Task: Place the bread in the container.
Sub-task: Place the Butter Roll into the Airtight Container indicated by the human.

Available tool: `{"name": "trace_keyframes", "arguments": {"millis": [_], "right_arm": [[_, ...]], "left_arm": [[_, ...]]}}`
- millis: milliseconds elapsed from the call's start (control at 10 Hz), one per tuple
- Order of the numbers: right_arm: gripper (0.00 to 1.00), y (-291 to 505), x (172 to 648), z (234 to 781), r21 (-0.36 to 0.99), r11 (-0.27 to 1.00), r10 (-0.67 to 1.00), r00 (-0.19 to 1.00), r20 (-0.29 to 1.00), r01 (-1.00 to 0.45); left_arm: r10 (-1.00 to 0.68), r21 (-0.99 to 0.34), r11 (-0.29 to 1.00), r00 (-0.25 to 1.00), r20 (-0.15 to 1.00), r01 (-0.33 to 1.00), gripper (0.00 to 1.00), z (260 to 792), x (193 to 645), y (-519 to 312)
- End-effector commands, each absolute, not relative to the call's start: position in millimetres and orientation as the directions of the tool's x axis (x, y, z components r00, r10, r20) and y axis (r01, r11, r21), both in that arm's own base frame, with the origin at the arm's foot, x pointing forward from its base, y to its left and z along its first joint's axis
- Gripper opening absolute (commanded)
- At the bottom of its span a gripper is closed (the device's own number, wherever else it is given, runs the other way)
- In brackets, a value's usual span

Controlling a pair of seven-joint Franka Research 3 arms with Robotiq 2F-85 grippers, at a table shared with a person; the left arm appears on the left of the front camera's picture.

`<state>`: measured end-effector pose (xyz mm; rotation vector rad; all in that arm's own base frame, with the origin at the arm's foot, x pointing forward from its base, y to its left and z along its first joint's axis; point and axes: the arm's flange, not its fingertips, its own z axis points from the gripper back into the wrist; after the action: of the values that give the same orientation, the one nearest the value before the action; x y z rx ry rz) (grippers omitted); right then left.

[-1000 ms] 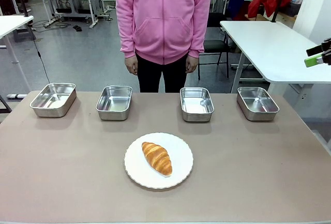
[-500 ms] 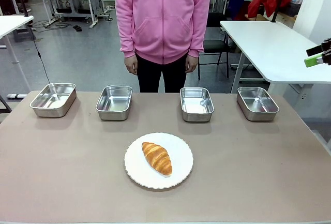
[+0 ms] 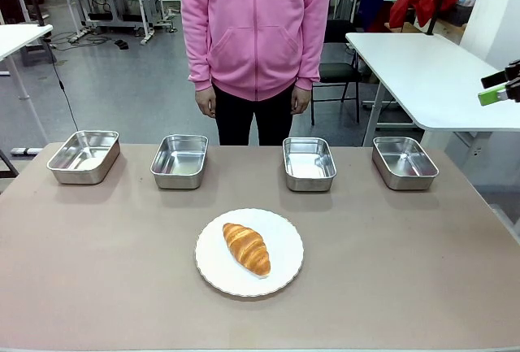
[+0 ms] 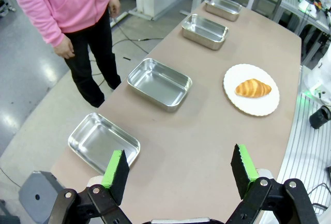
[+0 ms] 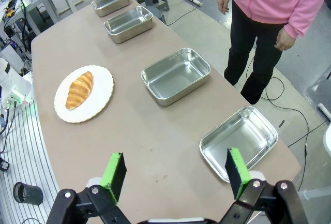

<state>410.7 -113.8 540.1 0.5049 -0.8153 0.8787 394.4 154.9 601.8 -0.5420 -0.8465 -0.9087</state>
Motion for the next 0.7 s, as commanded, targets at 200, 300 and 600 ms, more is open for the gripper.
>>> {"name": "trace_keyframes", "arguments": {"millis": [200,300,600], "right_arm": [[1.0,-112.5,410.5,541.6,0.061,0.551,0.472,0.371,0.8,-0.832],[1.0,-112.5,410.5,541.6,0.061,0.551,0.472,0.371,0.8,-0.832],[1.0,-112.5,410.5,541.6,0.061,0.551,0.472,0.371,0.8,-0.832]], "left_arm": [[-0.457,-0.06,0.52,0.337,0.823,0.852,1.0,601.9,393.4,155.4],[-0.457,-0.06,0.52,0.337,0.823,0.852,1.0,601.9,393.4,155.4],[-0.457,-0.06,0.52,0.337,0.823,0.852,1.0,601.9,393.4,155.4]]}}
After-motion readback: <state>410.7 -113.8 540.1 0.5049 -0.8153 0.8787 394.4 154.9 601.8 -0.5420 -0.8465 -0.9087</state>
